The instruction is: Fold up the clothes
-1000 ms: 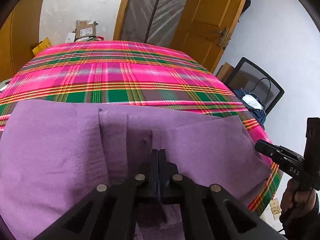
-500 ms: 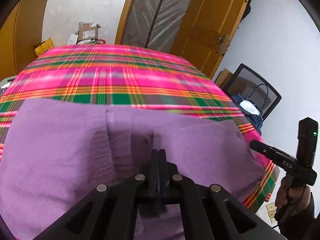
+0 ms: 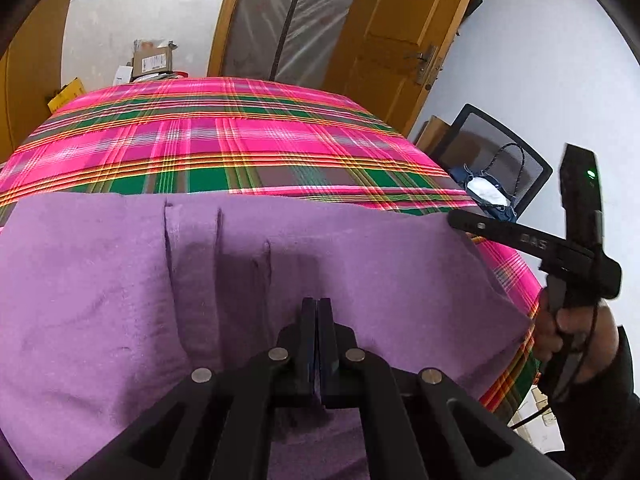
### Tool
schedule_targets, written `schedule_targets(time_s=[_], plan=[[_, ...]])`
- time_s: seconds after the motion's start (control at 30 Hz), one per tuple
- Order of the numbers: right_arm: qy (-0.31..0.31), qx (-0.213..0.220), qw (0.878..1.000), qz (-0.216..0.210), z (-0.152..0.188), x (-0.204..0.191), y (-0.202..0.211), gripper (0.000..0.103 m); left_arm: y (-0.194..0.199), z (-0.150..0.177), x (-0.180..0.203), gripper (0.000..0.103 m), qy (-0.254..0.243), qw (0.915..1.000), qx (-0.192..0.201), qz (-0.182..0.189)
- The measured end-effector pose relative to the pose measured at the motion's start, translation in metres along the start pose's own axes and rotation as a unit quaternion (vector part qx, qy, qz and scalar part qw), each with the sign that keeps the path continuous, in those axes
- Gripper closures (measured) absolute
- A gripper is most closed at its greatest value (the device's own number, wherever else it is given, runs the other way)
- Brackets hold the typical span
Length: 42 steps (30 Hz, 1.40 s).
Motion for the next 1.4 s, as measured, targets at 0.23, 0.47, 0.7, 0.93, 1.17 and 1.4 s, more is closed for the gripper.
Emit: schedule_targets(time_s=[0.23, 0.47, 0.7, 0.93, 1.17, 1.4], plan=[[0.001, -0.019, 1.0, 0.001, -0.005, 0.002, -0.01, 0.086, 0.001, -0.001, -0.002, 0.103, 0.001, 1.0, -0.003, 0.005], [0.03, 0.005, 0.999, -0.041, 0.017, -0.015, 0.034, 0.086, 0.012, 0.007, -0.006, 0.103, 0.002, 0.9999, -0.003, 0.014], [0.094, -0.018, 0.994, -0.048, 0.058, -0.027, 0.063, 0.086, 0.014, 0.01, -0.008, 0.103, 0.004, 0.9998, -0.002, 0.019], [0.166, -0.058, 0.984, -0.015, 0.091, -0.028, 0.07, 0.086, 0.018, 0.014, -0.007, 0.103, 0.002, 0.9998, -0.002, 0.018], [0.158, -0.061, 0.985, -0.023, 0.096, -0.025, 0.074, 0.086, 0.023, 0.018, -0.007, 0.103, 0.0, 0.9999, -0.002, 0.017], [0.137, -0.034, 0.99, -0.03, 0.084, -0.029, 0.078, 0.086, 0.032, 0.018, -0.006, 0.103, 0.002, 1.0, 0.005, 0.004]])
Point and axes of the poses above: each gripper's, at about its wrist camera, not at the fingertips, and y roughly against the way its jaws point, x to its right, z to its underside, the point moved 5 cm from there along -y, roughly the way its jaws point, and after that the axes turned 10 degrees about -z, right-handed, at the moved point
